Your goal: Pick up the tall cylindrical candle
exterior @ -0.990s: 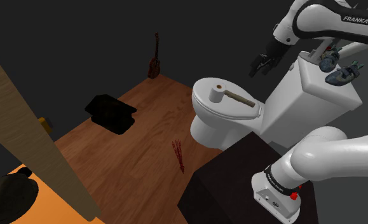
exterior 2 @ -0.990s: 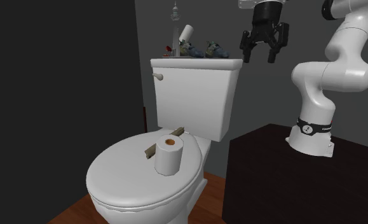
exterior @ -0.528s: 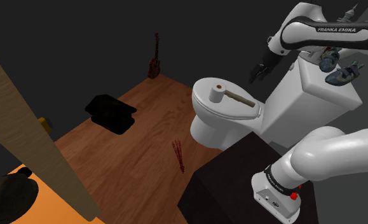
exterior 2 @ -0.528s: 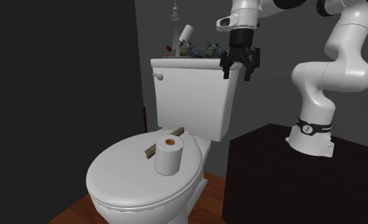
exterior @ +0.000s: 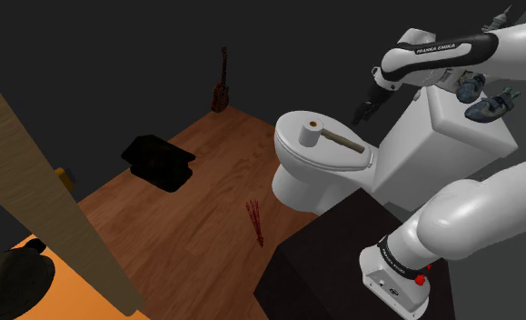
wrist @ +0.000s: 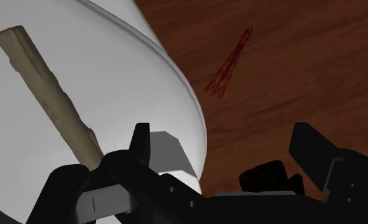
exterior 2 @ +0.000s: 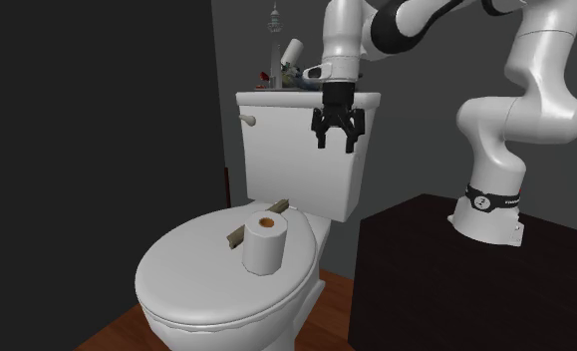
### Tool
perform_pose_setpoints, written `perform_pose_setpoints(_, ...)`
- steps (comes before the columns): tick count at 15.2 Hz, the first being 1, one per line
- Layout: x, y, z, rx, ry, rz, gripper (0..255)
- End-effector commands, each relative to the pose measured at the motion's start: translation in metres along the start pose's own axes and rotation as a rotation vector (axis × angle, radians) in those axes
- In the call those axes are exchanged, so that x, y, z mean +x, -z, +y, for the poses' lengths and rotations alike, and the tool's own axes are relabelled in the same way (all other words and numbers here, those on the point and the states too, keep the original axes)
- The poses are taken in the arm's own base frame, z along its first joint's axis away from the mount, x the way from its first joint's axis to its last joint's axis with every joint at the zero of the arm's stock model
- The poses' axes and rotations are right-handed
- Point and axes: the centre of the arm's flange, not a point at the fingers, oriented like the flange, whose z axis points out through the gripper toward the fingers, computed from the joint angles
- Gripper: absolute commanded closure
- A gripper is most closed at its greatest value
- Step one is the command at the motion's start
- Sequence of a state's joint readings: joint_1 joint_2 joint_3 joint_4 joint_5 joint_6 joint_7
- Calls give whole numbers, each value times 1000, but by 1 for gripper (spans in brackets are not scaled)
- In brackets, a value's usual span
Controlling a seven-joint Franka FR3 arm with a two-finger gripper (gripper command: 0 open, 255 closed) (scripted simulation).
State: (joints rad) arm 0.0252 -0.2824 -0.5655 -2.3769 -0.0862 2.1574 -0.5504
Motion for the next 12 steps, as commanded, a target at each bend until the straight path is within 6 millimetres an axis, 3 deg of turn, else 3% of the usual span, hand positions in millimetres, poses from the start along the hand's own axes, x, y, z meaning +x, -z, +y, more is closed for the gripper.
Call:
perform_pose_setpoints(1,8,-18,18,2,31,-6,0)
perform_pose_setpoints(12,55,-115,121,27,181,-39,0)
